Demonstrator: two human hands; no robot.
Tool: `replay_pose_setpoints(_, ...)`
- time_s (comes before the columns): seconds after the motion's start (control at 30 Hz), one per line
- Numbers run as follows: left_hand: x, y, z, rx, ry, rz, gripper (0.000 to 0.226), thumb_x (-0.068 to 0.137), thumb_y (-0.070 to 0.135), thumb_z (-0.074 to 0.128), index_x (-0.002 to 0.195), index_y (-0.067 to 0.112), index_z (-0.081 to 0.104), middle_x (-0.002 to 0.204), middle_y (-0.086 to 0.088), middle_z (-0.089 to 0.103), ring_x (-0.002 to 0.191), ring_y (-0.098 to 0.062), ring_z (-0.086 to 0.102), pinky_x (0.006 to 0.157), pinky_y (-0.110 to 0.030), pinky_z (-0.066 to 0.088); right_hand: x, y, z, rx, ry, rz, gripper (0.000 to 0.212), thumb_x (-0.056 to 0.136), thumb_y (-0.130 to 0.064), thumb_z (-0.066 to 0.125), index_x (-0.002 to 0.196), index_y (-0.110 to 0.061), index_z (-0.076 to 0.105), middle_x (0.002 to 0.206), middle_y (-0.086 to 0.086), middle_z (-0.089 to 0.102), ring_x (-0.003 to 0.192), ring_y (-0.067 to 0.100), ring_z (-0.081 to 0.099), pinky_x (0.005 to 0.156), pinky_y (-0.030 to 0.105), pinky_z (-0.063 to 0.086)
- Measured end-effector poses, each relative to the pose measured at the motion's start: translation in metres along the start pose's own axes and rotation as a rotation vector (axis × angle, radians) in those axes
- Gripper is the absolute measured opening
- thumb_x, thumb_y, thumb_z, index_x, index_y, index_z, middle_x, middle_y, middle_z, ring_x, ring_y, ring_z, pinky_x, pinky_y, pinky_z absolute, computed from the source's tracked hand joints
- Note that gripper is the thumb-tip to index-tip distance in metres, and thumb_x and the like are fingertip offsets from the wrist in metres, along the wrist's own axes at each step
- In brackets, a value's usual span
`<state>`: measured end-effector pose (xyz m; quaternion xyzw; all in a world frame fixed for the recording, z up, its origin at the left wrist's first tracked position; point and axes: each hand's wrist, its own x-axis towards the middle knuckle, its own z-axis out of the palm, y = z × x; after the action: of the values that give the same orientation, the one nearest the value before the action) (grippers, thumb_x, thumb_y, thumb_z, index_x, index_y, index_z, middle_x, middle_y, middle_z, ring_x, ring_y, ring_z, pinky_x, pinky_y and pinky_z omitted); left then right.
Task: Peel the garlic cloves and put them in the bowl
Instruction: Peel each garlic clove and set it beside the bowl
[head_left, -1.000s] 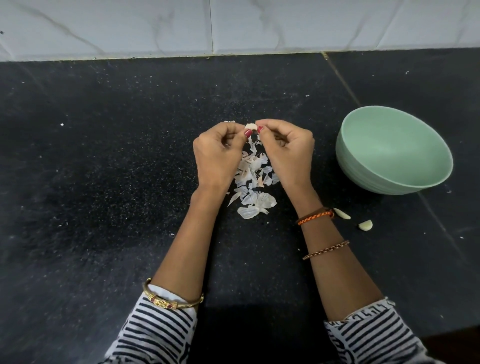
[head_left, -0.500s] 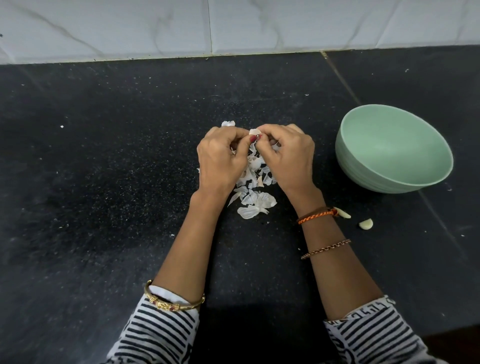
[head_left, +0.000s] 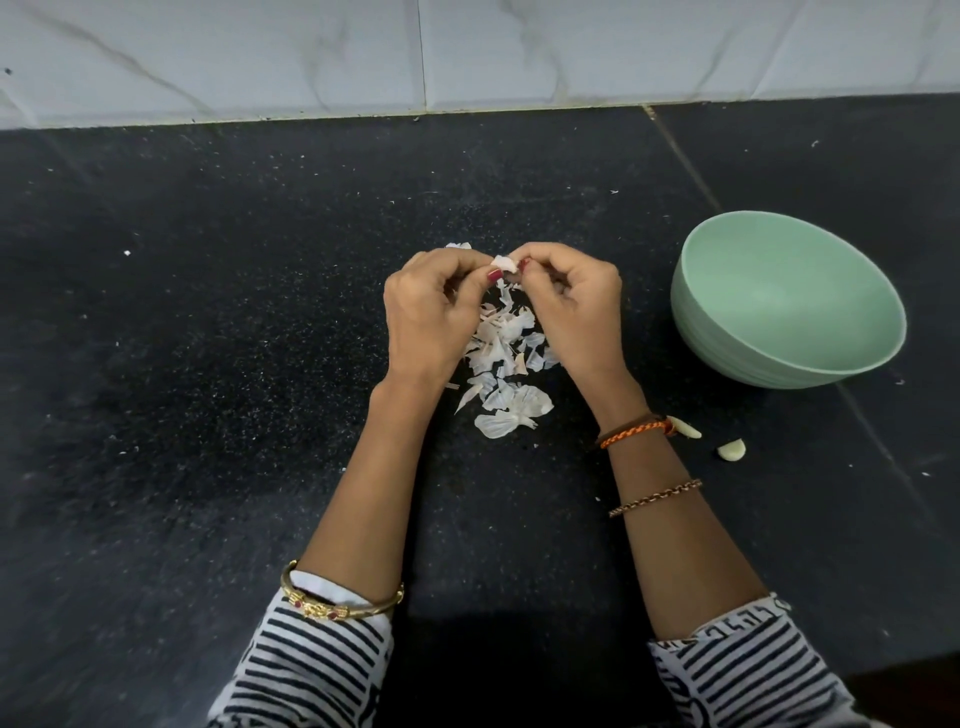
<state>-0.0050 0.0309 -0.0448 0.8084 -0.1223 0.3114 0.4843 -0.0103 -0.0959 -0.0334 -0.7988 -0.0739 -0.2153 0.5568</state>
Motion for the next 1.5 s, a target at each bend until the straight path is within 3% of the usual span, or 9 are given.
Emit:
replay_pose_setpoints(0.07,0.000,0.001,0.000,-0.005,0.011,-0.012,0.012,0.080,0.013,0.066,0.083,0.002,0.071,0.078,0.008,0.062,0.068,-0.014,0.061,0.063,-0.041,0.054,-0.001,-0.002,-0.001,0.073,-0.011,0.041,0.017,0.086,-0.001,0.056,0.093,-0.009,0.070,0.078,0.010,0.069,0.064,0.022,0.061,0.058,0.029,0.049)
replay_pose_setpoints(0.37,-0.001,0.001,-0.001,0.031,0.041,-0.035,0.014,0.080,0.016,0.067,0.082,0.003,0.071,0.078,-0.004,0.070,0.071,-0.019,0.062,0.065,-0.040,0.053,-0.002,0.003,0.002,0.018,-0.006,-0.013,0.014,0.084,-0.004,0.064,0.095,-0.004,0.072,0.075,0.001,0.069,0.057,-0.001,0.054,0.055,0.009,0.040)
replay_pose_setpoints(0.63,-0.001,0.000,0.001,0.062,-0.032,-0.030,0.014,0.080,0.015,0.064,0.080,0.002,0.070,0.075,-0.003,0.068,0.070,-0.023,0.063,0.069,-0.039,0.053,-0.001,0.001,0.001,0.100,-0.009,0.036,0.009,0.082,-0.003,0.065,0.087,-0.007,0.071,0.075,0.015,0.069,0.063,0.018,0.060,0.056,0.032,0.050)
replay_pose_setpoints(0.77,0.000,0.003,-0.001,-0.070,-0.095,-0.102,0.011,0.082,0.013,0.066,0.081,0.003,0.071,0.074,0.004,0.064,0.067,-0.013,0.058,0.065,-0.022,0.047,-0.001,-0.002,-0.002,0.202,0.031,0.070,0.016,0.079,0.002,0.065,0.080,-0.012,0.071,0.073,0.025,0.067,0.063,0.025,0.057,0.056,0.042,0.048)
replay_pose_setpoints(0.93,0.001,0.010,-0.002,-0.318,-0.184,-0.220,0.009,0.084,0.009,0.064,0.080,0.013,0.070,0.068,-0.008,0.068,0.062,-0.027,0.057,0.061,-0.036,0.049,-0.001,-0.007,-0.001,0.301,0.033,0.079,0.021,0.076,0.008,0.061,0.071,-0.010,0.071,0.057,0.014,0.062,0.054,0.015,0.048,0.050,0.022,0.039)
replay_pose_setpoints(1.07,0.003,0.015,-0.002,-0.543,-0.196,-0.296,0.017,0.087,0.001,0.058,0.083,0.014,0.068,0.059,0.015,0.065,0.057,0.003,0.056,0.056,-0.011,0.042,0.001,-0.007,-0.001,0.349,0.040,0.103,0.022,0.074,0.005,0.060,0.068,-0.013,0.071,0.060,-0.007,0.066,0.061,0.018,0.056,0.057,0.020,0.046)
replay_pose_setpoints(1.23,0.002,0.021,0.000,-0.627,-0.163,-0.440,0.022,0.091,0.003,0.053,0.074,0.010,0.065,0.053,0.012,0.060,0.049,0.002,0.047,0.050,-0.012,0.037,0.000,-0.007,0.001,0.311,0.047,0.158,0.019,0.077,0.006,0.059,0.070,-0.007,0.071,0.061,0.005,0.065,0.061,0.016,0.057,0.060,0.023,0.046)
replay_pose_setpoints(1.33,0.003,0.015,-0.005,-0.544,-0.135,-0.400,0.022,0.090,0.004,0.056,0.071,0.011,0.065,0.053,0.012,0.059,0.051,0.003,0.048,0.052,-0.011,0.038,0.003,-0.006,-0.005,0.357,0.097,0.190,0.019,0.082,0.006,0.057,0.083,-0.008,0.069,0.070,-0.004,0.067,0.069,0.002,0.061,0.067,0.014,0.046)
replay_pose_setpoints(1.5,0.001,0.005,-0.004,-0.185,-0.329,-0.259,0.015,0.088,0.011,0.063,0.074,0.009,0.068,0.063,-0.005,0.064,0.056,-0.010,0.051,0.055,-0.025,0.044,0.004,-0.004,-0.010,0.201,-0.080,0.032,0.022,0.084,-0.005,0.060,0.103,-0.015,0.066,0.091,0.000,0.067,0.084,0.012,0.063,0.077,0.027,0.053)
